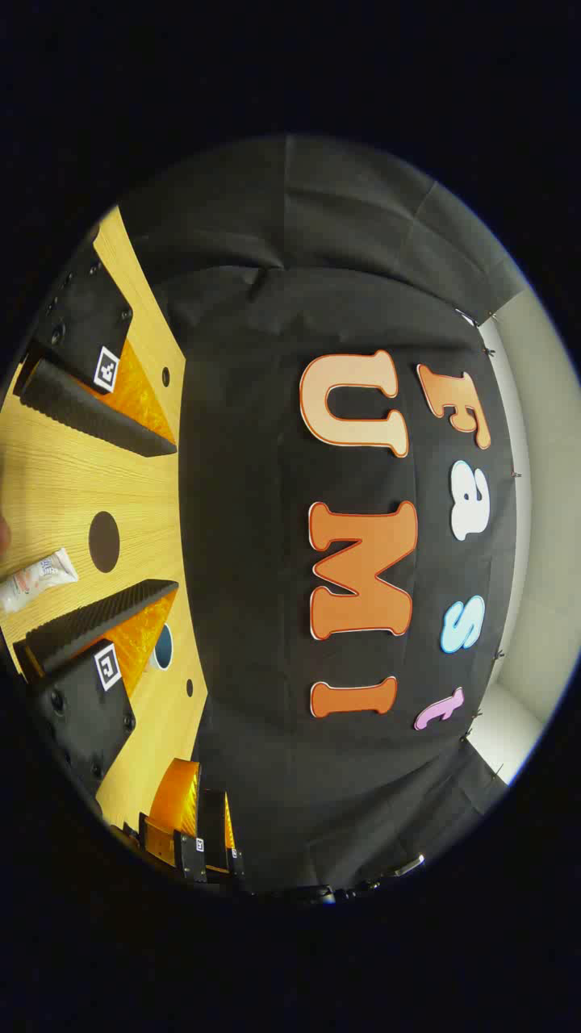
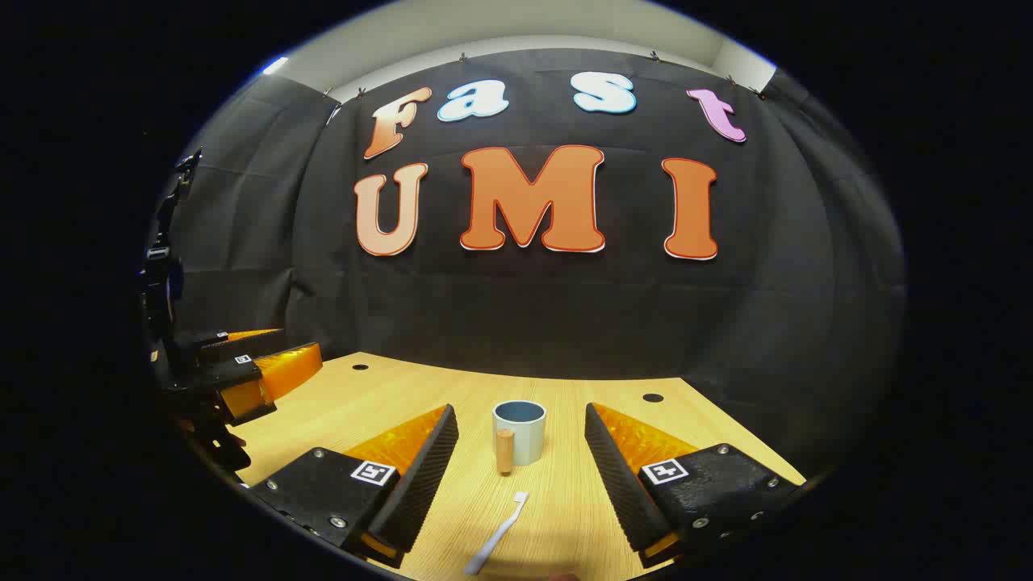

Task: Put the toothbrush and toothpaste on the desktop into the cup, then pick up the cup and place it on the coaster on the desktop.

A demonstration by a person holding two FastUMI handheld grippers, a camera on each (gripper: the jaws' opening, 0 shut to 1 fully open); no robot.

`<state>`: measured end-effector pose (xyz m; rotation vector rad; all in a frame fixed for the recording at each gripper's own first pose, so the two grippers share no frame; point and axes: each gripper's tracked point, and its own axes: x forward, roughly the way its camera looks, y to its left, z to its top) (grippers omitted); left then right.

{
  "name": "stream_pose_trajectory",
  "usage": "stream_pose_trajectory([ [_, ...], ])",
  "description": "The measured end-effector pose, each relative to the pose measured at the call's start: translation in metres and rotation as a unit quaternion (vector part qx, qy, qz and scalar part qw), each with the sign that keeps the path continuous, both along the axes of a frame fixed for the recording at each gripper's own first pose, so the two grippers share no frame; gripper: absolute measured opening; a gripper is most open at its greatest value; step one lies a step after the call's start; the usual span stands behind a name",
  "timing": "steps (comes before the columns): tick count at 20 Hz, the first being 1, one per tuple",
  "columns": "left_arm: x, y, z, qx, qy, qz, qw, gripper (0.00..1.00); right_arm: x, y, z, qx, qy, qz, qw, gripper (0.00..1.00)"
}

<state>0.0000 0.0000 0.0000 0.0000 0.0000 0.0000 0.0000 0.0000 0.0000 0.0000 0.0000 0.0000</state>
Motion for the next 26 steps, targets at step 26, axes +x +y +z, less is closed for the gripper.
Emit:
stream_pose_trajectory([
  [26, -0.003, -0.036, -0.075, -0.004, 0.167, -0.052, 0.985, 0.97, -0.014, 0.016, -0.065, -0.022, 0.13, 0.025, 0.991, 0.95],
])
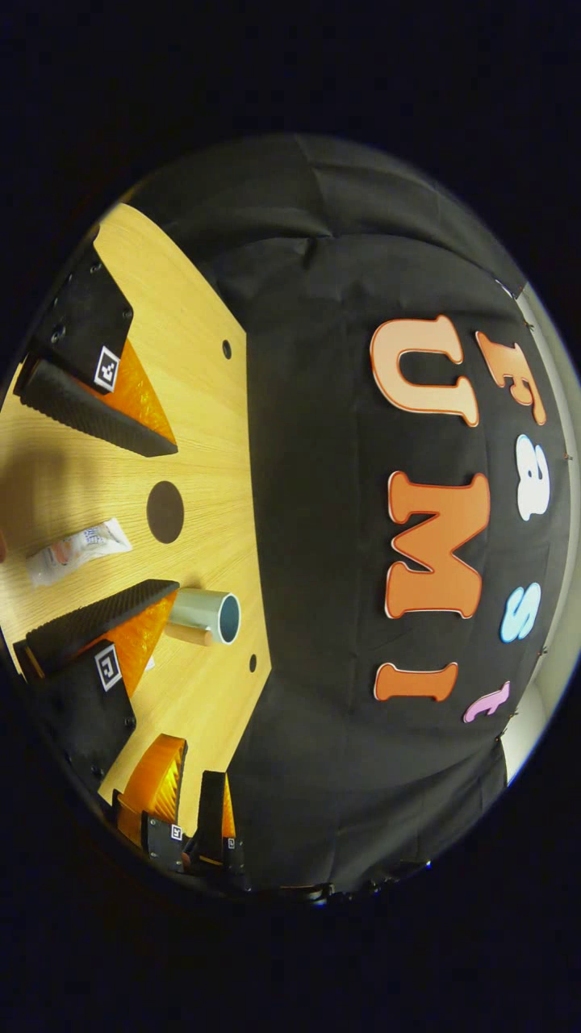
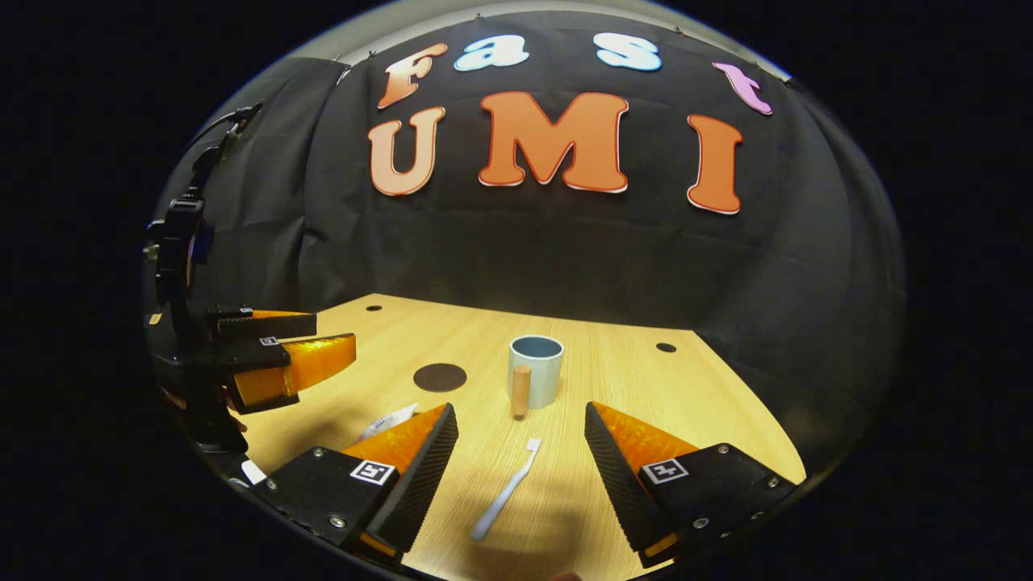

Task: Put the toothbrush and toothpaste on the desktop into the cup, then pick up the cup and place it on the coaster on the desktop.

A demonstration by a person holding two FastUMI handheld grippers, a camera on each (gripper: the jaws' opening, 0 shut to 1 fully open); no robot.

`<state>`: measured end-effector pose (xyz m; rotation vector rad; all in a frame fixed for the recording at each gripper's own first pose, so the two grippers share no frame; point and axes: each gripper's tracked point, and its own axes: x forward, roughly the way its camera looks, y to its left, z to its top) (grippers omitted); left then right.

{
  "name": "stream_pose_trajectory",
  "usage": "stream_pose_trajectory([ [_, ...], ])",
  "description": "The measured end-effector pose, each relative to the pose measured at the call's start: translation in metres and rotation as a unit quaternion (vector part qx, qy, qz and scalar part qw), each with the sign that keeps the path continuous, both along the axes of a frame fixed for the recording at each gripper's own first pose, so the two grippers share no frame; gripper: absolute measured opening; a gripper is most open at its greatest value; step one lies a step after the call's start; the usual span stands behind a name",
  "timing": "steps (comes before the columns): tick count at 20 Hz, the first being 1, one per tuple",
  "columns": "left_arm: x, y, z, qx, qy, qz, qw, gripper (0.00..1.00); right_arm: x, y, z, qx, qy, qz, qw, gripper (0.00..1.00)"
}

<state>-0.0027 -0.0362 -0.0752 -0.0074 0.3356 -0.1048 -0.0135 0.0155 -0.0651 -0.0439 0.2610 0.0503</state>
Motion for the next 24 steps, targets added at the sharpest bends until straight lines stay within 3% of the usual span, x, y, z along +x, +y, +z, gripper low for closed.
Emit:
stream_pose_trajectory([
  [13, -0.003, -0.01, -0.086, 0.005, 0.132, -0.019, 0.991, 0.97, 0.012, -0.003, -0.068, 0.034, 0.127, -0.024, 0.991, 0.92],
  [24, -0.017, -0.01, -0.139, -0.011, 0.247, -0.016, 0.969, 0.96, 0.007, -0.003, -0.065, 0.015, 0.207, -0.039, 0.977, 0.74],
])
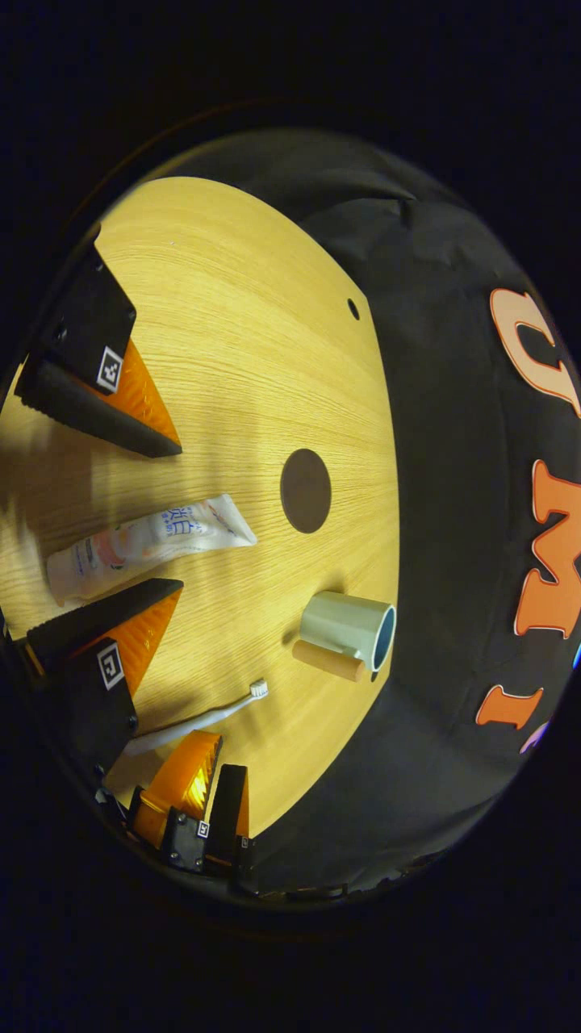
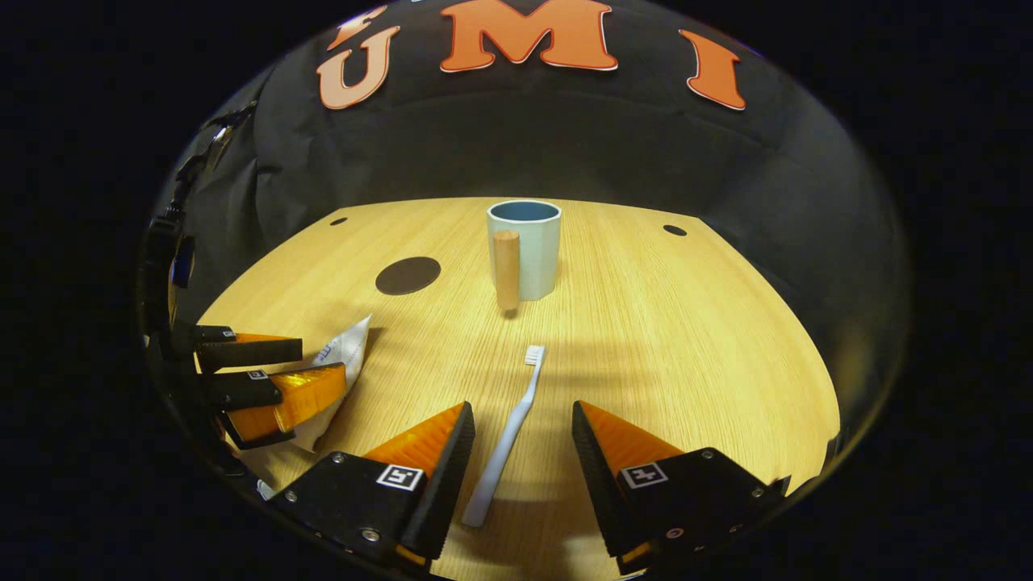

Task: Put the toothbrush and toothpaste on the desktop into the cup, then pick up the cup and place it on the coaster on the desktop.

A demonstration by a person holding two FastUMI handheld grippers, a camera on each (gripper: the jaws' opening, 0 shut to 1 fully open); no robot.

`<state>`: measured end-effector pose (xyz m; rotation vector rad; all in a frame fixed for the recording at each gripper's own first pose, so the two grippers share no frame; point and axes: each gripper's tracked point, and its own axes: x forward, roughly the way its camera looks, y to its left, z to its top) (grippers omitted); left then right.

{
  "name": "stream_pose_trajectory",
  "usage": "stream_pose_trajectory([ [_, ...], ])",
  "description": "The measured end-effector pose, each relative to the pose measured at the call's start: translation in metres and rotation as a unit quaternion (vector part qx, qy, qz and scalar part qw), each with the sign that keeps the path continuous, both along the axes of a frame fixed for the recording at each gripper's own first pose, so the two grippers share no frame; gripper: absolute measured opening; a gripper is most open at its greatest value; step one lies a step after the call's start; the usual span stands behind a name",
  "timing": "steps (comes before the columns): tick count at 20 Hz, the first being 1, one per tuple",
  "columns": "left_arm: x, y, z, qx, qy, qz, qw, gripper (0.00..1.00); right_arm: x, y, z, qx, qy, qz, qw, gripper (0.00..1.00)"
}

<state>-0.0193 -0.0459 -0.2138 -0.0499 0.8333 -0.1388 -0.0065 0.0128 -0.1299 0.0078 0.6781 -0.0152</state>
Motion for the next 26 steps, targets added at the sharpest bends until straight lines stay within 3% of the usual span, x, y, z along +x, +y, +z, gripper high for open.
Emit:
stream_pose_trajectory([
  [2, -0.004, -0.002, -0.008, 0.0, 0.019, 0.005, 1.0, 0.86, -0.003, 0.006, -0.006, 0.002, 0.018, 0.0, 1.0, 0.69],
  [5, 0.0, -0.007, -0.009, -0.002, 0.025, 0.001, 1.0, 0.81, -0.005, 0.011, -0.025, 0.009, 0.04, -0.005, 0.999, 0.61],
  [7, 0.004, -0.007, -0.009, -0.006, 0.036, 0.013, 0.999, 0.6, -0.003, 0.012, -0.03, 0.012, 0.051, -0.006, 0.999, 0.58],
  [9, 0.006, -0.004, -0.009, -0.022, 0.043, 0.03, 0.998, 0.45, -0.003, 0.012, -0.035, 0.015, 0.062, -0.011, 0.998, 0.46],
  [10, 0.006, -0.005, -0.008, -0.031, 0.045, 0.032, 0.998, 0.32, 0.0, 0.011, -0.034, 0.013, 0.058, -0.016, 0.998, 0.47],
  [11, 0.006, -0.003, -0.009, -0.035, 0.042, 0.032, 0.998, 0.32, -0.002, 0.01, -0.032, 0.012, 0.062, -0.021, 0.998, 0.45],
  [12, 0.007, -0.002, -0.009, -0.034, 0.035, 0.034, 0.998, 0.28, 0.002, 0.008, -0.031, 0.009, 0.06, -0.024, 0.998, 0.36],
  [13, 0.004, -0.002, -0.006, -0.03, 0.029, 0.029, 0.999, 0.24, 0.004, 0.007, -0.033, 0.006, 0.062, -0.025, 0.998, 0.38],
  [22, 0.004, 0.004, 0.001, -0.027, 0.007, 0.029, 0.999, 0.24, 0.02, 0.001, -0.035, 0.019, 0.049, -0.042, 0.998, 0.08],
  [26, 0.006, 0.008, 0.009, -0.025, -0.007, 0.03, 0.999, 0.24, 0.021, -0.009, -0.03, 0.039, 0.029, -0.046, 0.998, 0.05],
])
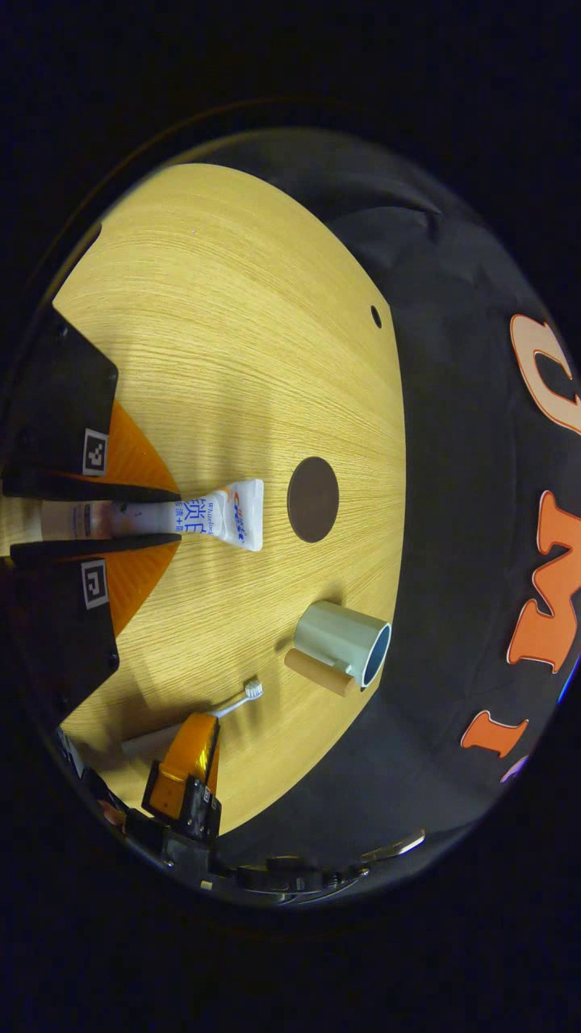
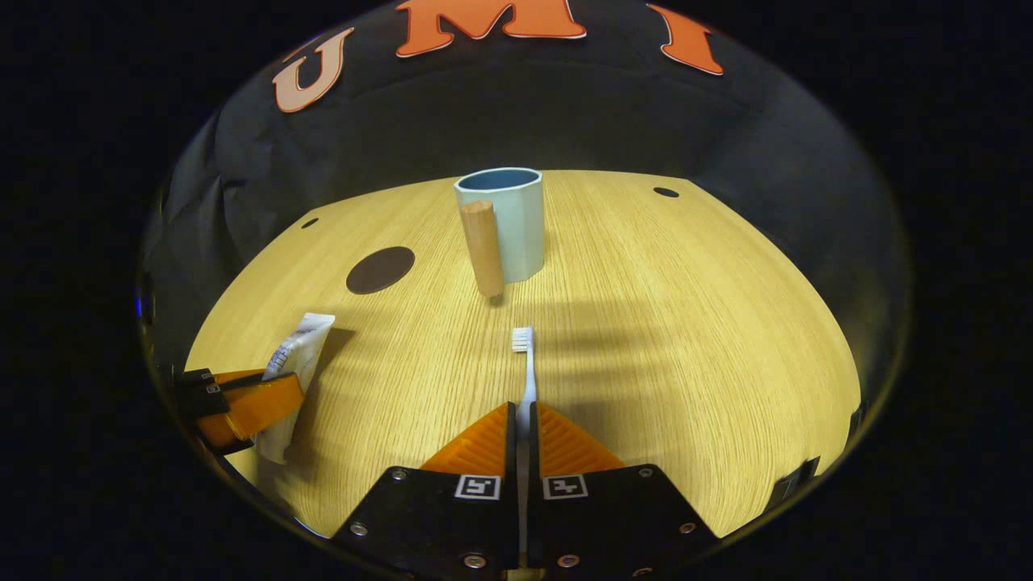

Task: Put the toothbrush and toothpaste on the desktop into the cup, then pick up the cup and place it on the coaster on the desktop.

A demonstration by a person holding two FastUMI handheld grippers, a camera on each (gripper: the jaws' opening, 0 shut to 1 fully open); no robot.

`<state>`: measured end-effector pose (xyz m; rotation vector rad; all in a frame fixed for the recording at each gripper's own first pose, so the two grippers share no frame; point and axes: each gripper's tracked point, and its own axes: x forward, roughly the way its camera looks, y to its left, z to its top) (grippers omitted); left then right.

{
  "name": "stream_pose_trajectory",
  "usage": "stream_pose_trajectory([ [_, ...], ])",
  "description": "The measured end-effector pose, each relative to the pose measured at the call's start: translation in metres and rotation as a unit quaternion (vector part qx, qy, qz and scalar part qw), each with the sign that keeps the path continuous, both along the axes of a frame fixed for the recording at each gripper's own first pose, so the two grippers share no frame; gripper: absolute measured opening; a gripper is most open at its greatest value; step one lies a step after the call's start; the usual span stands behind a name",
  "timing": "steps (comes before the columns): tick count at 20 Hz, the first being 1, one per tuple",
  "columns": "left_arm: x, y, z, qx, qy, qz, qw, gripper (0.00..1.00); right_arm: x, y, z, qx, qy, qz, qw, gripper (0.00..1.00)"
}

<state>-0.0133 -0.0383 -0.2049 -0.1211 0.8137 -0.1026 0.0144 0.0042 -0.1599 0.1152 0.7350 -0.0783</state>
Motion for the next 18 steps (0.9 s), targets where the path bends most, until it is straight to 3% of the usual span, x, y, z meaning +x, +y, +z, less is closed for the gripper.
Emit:
stream_pose_trajectory([
  [4, 0.0, 0.003, 0.009, 0.002, -0.012, 0.003, 1.0, 0.24, -0.002, -0.019, 0.025, 0.004, -0.035, 0.0, 0.999, 0.05],
  [18, 0.012, 0.009, 0.038, 0.014, -0.057, 0.015, 0.998, 0.23, 0.034, -0.015, 0.109, 0.023, -0.175, 0.034, 0.984, 0.05],
])
